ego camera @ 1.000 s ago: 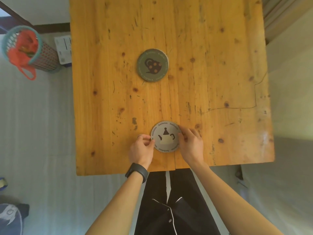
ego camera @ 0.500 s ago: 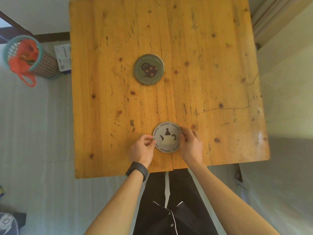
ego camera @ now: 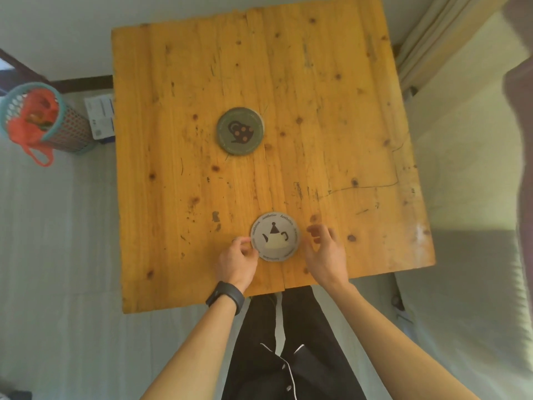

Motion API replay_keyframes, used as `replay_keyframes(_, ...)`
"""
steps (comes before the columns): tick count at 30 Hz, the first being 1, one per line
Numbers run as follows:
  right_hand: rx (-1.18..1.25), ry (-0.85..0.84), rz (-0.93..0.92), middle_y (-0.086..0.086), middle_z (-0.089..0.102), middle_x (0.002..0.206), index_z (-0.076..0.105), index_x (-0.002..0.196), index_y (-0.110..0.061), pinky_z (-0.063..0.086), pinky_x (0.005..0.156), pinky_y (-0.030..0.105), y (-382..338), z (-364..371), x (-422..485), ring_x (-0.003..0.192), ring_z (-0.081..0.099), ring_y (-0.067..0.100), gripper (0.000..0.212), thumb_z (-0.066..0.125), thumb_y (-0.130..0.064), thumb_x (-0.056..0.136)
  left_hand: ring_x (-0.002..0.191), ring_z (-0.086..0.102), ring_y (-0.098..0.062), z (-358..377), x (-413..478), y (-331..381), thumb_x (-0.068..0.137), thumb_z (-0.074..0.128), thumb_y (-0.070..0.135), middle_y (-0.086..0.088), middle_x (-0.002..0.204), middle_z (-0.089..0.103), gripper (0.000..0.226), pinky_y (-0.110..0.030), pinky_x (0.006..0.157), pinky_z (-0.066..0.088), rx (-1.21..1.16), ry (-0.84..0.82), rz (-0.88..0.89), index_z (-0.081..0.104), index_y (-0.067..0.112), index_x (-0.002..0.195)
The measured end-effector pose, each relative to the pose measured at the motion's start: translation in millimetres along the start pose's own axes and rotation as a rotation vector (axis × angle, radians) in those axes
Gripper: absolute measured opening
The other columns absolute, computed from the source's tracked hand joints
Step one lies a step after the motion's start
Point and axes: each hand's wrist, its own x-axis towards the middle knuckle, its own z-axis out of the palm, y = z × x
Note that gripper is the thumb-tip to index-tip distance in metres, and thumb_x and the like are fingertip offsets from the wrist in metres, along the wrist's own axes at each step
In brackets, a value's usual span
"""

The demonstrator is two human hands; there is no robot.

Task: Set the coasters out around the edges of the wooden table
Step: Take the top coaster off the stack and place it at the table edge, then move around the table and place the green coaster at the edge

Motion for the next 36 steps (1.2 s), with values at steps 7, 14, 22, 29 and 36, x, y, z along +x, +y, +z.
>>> replay_keyframes(7,-0.051,0.192,-0.086,-0.014,0.060,0.116,0.065,0.110,-0.034,0.043,0.089,0.029,10.1,-129.9,-49.6,0.112,0.054,0.014,0.017,0.061,-0.035,0.094,0.114,0.057,-0.025,-16.4,-32.4,72.2,0.093,0.057,0.038,0.001,0.136,0.056,0.034,-0.040,0.090,0.053,0.108,-0.061,0.263,0.058,0.031,0.126)
replay_keyframes(14,-0.158,0.401,-0.032,-0.004,0.066,0.119,0.072,0.111,-0.027,0.034,0.093,0.023,69.5,-270.4,-39.9,0.116,0.049,0.024,0.022,0.068,-0.033,0.090,0.123,0.049,-0.021,33.8,-80.1,213.6,0.093,0.052,0.047,0.006,0.134,0.053,0.037,-0.040,0.095,0.048,0.165,-0.046,0.504,0.054,0.035,0.128)
replay_keyframes(22,-0.204,0.313,-0.046,-0.004,0.066,0.122,0.071,0.115,-0.028,0.041,0.092,0.032,135.2,-394.7,21.8,0.114,0.050,0.028,0.026,0.065,-0.034,0.091,0.123,0.049,-0.023,116.8,-105.2,313.4,0.094,0.052,0.041,0.003,0.134,0.054,0.035,-0.042,0.099,0.046,0.093,0.027,0.408,0.054,0.033,0.128)
replay_keyframes(29,-0.235,0.223,-0.254,-0.008,0.066,0.122,0.070,0.115,-0.031,0.037,0.088,0.026,98.1,-421.7,94.4,0.113,0.050,0.025,0.026,0.058,-0.040,0.094,0.122,0.049,-0.022,124.5,-103.9,341.7,0.094,0.053,0.038,0.005,0.133,0.056,0.033,-0.041,0.096,0.047,0.038,0.104,0.354,0.056,0.032,0.126)
replay_keyframes(36,-0.316,0.108,-0.473,-0.008,0.066,0.122,0.069,0.118,-0.032,0.037,0.088,0.026,17.7,-406.0,149.5,0.116,0.050,0.023,0.029,0.054,-0.045,0.096,0.122,0.049,-0.021,83.8,-76.2,354.4,0.094,0.052,0.040,0.007,0.133,0.057,0.032,-0.038,0.094,0.047,-0.048,0.252,0.313,0.057,0.033,0.125)
